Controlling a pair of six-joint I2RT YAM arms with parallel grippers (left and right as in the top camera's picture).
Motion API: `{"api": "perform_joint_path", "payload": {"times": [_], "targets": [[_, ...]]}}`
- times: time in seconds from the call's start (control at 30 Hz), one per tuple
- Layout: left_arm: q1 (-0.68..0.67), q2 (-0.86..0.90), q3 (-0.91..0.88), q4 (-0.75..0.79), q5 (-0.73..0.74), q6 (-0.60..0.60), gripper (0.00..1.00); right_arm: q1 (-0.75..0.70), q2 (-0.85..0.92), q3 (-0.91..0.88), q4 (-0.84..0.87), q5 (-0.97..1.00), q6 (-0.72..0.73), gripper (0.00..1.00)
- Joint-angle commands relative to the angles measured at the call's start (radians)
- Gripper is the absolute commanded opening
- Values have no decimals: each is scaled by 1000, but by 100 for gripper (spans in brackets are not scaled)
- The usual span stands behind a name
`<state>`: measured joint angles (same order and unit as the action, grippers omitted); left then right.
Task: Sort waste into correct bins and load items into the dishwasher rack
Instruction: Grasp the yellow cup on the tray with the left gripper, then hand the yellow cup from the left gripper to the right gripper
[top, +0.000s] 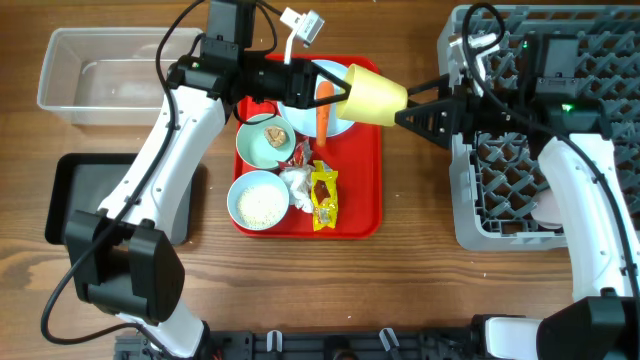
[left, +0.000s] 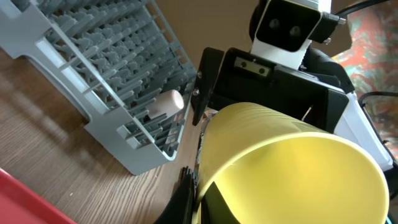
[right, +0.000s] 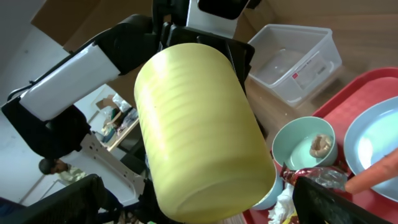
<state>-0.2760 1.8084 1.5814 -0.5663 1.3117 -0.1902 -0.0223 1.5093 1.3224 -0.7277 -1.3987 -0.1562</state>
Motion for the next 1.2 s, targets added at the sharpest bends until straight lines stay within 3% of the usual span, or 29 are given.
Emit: {"api": "perform_joint_path", "payload": {"times": [0.0, 0.17, 0.37, 0.6, 0.93, 1.1, 1.17], "targets": [[-4, 0, 6, 6, 46, -9, 4, 3, 0, -6, 7, -32, -21, 96], [-14, 0, 6, 13, 49, -9, 4, 35, 0, -6, 34, -21, -18, 86], [-46, 0, 6, 39, 45, -9, 4, 105, 0, -6, 142, 60, 111, 76], [-46, 0, 6, 40, 30, -8, 4, 105, 0, -6, 140, 84, 138, 61], [-74, 0, 6, 38, -1, -5, 4, 103, 0, -6, 266, 145, 305, 56], [-87, 0, 6, 36, -27, -1, 4, 103, 0, -6, 272, 145, 314, 56], [-85, 0, 6, 36, -27, -1, 10, 93, -1, -6, 271, 167, 322, 49]]}}
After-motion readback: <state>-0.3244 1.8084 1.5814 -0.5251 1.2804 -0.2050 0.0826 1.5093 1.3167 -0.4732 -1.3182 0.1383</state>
